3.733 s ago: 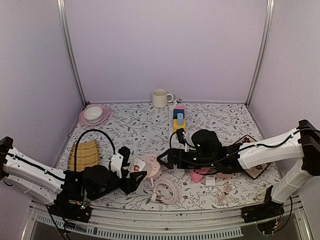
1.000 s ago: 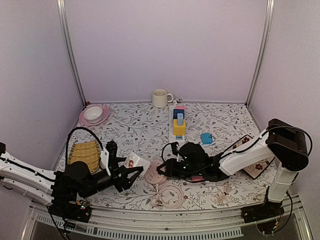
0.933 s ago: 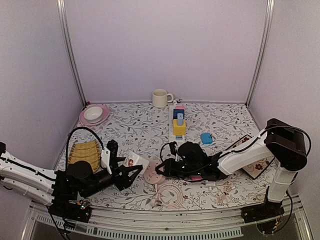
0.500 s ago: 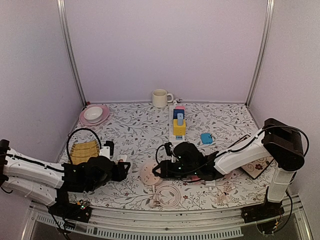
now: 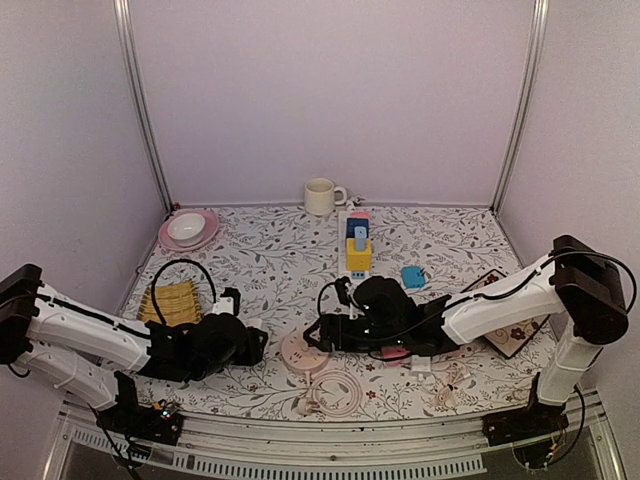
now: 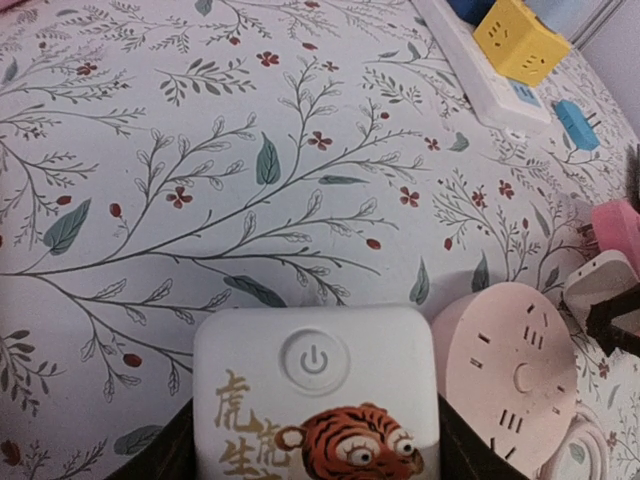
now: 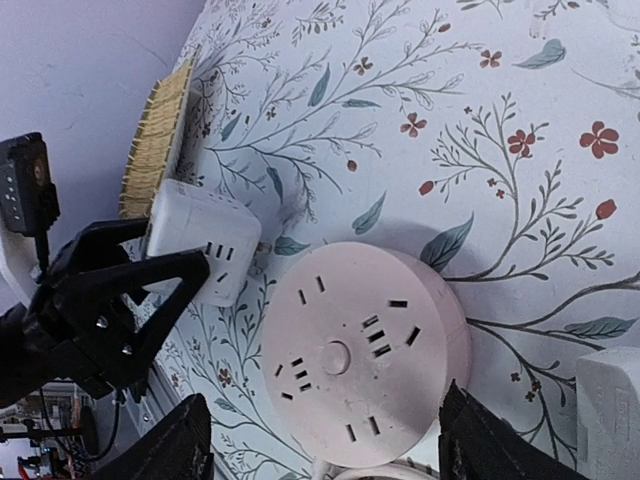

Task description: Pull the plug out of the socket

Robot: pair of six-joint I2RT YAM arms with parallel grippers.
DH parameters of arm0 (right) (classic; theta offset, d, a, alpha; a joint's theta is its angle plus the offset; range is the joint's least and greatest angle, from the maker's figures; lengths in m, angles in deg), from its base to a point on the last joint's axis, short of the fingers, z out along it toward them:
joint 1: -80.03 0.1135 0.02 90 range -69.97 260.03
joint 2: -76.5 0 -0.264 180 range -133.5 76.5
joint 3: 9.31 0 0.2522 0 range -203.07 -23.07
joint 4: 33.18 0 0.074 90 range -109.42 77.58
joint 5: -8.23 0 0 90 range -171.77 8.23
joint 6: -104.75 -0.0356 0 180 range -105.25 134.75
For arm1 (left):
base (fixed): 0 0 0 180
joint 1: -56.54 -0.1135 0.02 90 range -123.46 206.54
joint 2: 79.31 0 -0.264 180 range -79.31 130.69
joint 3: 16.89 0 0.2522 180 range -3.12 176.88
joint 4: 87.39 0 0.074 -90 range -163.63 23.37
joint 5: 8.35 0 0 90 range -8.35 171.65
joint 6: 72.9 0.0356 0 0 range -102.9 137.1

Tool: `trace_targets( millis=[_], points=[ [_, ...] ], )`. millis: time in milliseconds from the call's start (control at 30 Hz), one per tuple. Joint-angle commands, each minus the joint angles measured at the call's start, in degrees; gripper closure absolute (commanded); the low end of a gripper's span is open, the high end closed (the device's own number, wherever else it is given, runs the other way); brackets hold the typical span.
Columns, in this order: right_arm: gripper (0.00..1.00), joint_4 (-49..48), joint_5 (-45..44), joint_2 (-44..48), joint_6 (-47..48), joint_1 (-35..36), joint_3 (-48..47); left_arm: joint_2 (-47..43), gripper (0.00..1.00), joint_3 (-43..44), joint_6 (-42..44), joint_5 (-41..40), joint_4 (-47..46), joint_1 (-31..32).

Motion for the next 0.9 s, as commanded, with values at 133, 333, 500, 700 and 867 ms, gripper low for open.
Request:
trace_targets(
  millis=[133,333,500,700,867],
  points=[
    [0.1,2.75,-3.83,6.53,2.73,0.45,0.73,-3.38,0.23,-0.71,-0.32,0.85,2.63,-0.46],
    [0.05,5.64,-6.72,9.53,3.97,0.4,0.8,-5.48,0.1,-1.05,0.28,0.58,2.82,-0.42],
    [0.02,8.72,-9.93,12.04,4.84,0.38,1.34,-6.91,0.08,-0.62,0.32,-0.32,4.13,-0.35],
    [0.01,11.81,-13.23,15.6,5.46,0.33,2.45,-9.83,0.07,-0.59,-1.01,-3.12,7.03,-0.27],
    [0.0,13.14,-15.13,18.63,5.69,-0.04,3.95,-12.82,0.06,-1.1,-1.14,-4.7,8.41,-0.03]
  ],
)
